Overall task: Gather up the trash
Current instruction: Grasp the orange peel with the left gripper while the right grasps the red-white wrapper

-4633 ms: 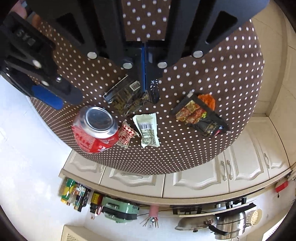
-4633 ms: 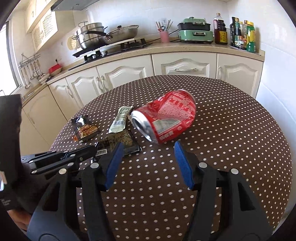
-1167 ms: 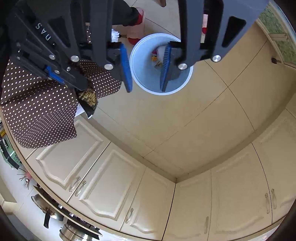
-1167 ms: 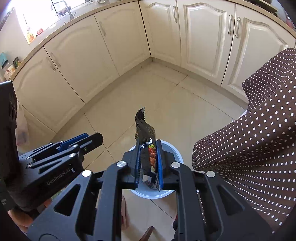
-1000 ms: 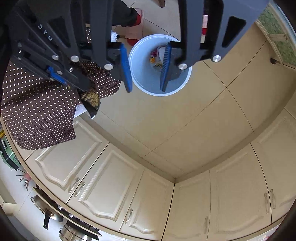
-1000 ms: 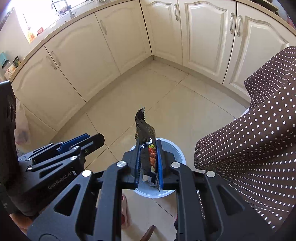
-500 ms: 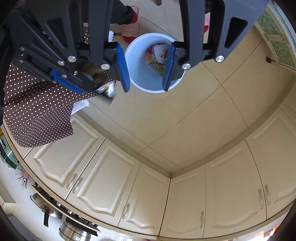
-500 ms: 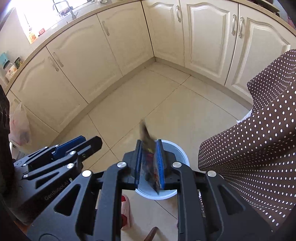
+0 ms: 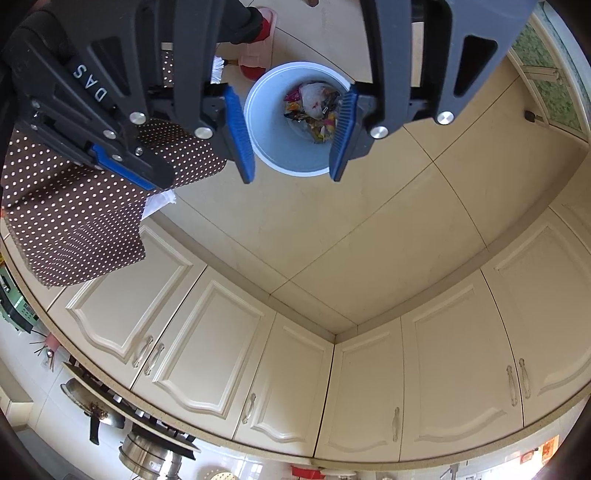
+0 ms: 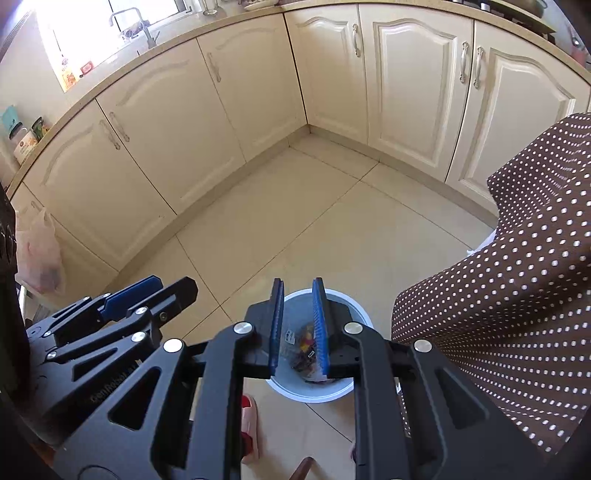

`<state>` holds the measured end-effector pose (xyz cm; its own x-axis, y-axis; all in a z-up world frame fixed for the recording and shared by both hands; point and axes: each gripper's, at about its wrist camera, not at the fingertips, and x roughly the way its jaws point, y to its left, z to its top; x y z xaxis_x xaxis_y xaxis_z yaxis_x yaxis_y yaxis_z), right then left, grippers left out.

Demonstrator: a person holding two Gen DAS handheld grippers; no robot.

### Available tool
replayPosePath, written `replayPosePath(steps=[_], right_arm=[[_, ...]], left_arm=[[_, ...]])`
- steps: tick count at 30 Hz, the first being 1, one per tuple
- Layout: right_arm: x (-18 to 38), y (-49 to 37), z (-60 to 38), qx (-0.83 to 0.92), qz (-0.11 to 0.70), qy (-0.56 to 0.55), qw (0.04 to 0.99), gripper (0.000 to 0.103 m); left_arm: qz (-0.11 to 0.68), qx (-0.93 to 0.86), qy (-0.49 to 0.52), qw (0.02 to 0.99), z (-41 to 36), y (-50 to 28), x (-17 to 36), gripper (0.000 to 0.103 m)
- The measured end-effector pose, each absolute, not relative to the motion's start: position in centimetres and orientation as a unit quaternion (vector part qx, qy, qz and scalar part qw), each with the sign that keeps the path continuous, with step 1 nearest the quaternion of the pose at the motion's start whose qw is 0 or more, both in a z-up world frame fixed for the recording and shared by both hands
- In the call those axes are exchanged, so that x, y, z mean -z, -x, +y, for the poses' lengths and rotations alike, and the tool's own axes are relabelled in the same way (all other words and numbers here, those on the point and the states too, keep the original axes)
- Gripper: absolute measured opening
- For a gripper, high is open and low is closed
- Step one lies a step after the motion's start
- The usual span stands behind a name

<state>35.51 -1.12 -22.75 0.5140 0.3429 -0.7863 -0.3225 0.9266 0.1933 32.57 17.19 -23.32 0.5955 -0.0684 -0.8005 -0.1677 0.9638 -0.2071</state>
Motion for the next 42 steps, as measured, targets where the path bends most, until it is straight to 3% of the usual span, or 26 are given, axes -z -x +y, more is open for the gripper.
replayPosePath(steps=[12, 18, 20, 25, 32, 42], right_arm=[[15.0, -30.9, -6.7, -0.169, 0.385, -0.024, 0.907, 0.017], [10.5, -27.7, -13.6, -0.122, 0.332, -0.04, 0.934, 0.031], [9.4, -26.8, -16.5, -0.104, 0.316, -0.048, 0.942, 0.046], [6.4, -24.6, -24.5, -0.041, 0.279, -0.056, 0.958, 0.046], [5.1, -25.6, -34.4, 0.031, 0.284, -0.078, 0.955, 0.047], [7.0, -29.0, -39.0, 0.042, 0.316, -0.091, 0.943, 0.047]], left_arm=[[0.377, 0.003, 0.1, 0.921, 11.6, -29.2, 14.7, 0.056], [0.34, 0.063, 0.071, 0.936, 4.6, -28.5, 9.8, 0.061], [0.335, 0.086, 0.065, 0.936, 2.1, -28.5, 8.7, 0.063], [0.328, 0.148, 0.044, 0.932, -5.6, -29.5, 6.8, 0.066], [0.354, 0.217, 0.018, 0.91, -15.3, -32.8, 7.4, 0.066], [0.422, 0.226, -0.044, 0.877, -23.5, -38.1, 11.9, 0.066]])
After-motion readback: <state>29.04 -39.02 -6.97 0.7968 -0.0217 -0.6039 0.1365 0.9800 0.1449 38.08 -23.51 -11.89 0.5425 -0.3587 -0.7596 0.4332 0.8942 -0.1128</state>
